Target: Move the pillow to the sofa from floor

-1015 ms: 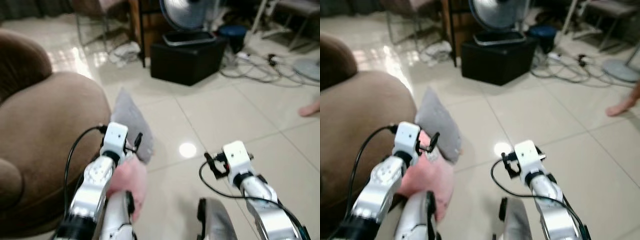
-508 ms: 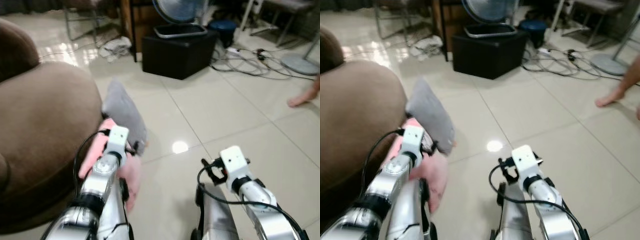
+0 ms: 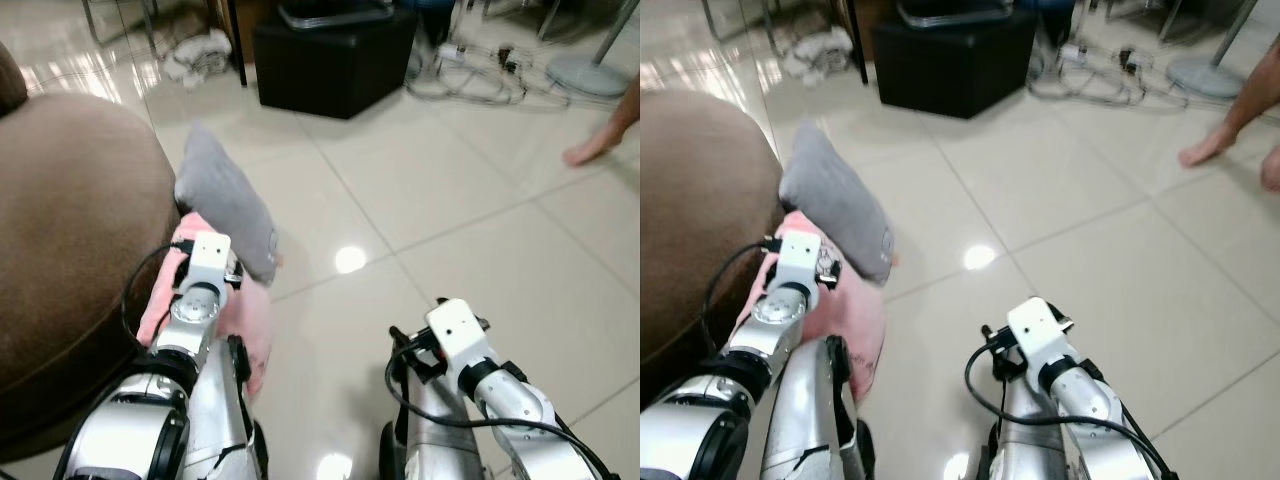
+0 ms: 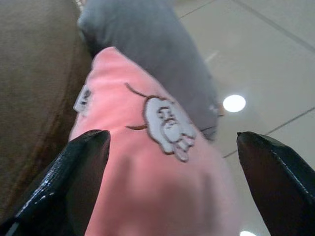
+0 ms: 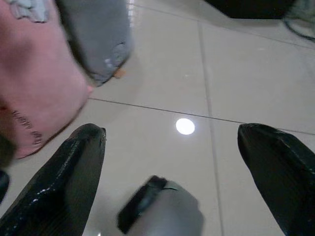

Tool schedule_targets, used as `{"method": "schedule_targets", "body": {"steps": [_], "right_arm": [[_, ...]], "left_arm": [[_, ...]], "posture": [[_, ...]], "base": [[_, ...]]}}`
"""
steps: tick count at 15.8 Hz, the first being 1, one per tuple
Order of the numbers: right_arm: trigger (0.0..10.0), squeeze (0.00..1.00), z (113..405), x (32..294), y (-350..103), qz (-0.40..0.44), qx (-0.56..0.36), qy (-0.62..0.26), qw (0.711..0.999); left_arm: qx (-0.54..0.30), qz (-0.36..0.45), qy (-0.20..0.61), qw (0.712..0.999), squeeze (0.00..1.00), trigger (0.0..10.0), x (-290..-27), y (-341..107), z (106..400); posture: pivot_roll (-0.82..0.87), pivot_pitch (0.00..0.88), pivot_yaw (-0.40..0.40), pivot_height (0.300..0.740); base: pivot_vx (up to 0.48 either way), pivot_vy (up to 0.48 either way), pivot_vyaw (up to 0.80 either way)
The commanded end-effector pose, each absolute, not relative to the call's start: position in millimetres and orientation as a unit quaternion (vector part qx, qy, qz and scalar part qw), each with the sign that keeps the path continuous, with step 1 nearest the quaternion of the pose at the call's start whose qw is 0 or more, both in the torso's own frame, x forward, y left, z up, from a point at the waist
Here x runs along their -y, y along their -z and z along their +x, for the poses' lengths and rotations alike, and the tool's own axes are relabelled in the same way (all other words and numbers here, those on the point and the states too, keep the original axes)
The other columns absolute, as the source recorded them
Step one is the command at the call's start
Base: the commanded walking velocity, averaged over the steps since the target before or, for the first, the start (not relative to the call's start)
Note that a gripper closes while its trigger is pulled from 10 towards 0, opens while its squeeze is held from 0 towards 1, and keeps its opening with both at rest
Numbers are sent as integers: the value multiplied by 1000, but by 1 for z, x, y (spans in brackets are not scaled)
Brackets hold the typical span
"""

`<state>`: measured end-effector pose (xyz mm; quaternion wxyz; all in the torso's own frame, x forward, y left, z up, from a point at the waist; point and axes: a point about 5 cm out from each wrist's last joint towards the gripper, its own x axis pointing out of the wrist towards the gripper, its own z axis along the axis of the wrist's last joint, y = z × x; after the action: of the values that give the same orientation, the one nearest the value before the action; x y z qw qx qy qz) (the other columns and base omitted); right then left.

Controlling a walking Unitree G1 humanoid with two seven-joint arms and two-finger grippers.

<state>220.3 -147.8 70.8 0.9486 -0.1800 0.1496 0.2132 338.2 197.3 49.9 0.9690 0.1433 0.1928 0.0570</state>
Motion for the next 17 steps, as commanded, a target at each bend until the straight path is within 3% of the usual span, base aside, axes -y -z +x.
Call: {"method": "schedule_targets", "body": {"steps": [1,2,4,5,9,15,16,17], "right_arm": [[10000,0,217,141,-77,-178,-137,-230,947],[10000,0,217,135,-83,-186,-129,-248,942],[10000,0,218,120,-105,-207,-95,-296,928],[10000,0,218,120,-108,-206,-92,-294,929],[10000,0,211,119,-102,-188,-108,-290,932],[10000,0,214,114,-104,-170,-98,-349,916],[10000,0,214,116,-105,-171,-98,-352,915],[10000,0,214,118,-105,-173,-98,-352,915]], "left_arm": [[-194,163,-77,964,1000,10000,-207,-47,335],[-184,182,-91,962,1000,10000,-217,-50,334],[-190,209,-90,955,380,10000,-236,-53,332],[-196,212,-101,952,0,10000,-245,-53,330],[-252,155,-72,953,0,10000,-255,-38,317],[-267,159,-100,945,0,10000,-268,-39,315],[-263,151,-107,947,0,9137,-269,-40,314],[-258,153,-117,947,0,0,-269,-41,315]], "posture": [[-130,210,10,486],[-126,216,16,486],[-137,256,14,486],[-137,270,13,486],[-123,265,-11,486],[-135,279,4,486],[-137,276,3,486],[-136,274,1,486]], "base": [[0,0,0],[0,0,0],[0,0,0],[0,0,0],[0,0,0],[0,0,0],[0,0,0],[0,0,0]]}}
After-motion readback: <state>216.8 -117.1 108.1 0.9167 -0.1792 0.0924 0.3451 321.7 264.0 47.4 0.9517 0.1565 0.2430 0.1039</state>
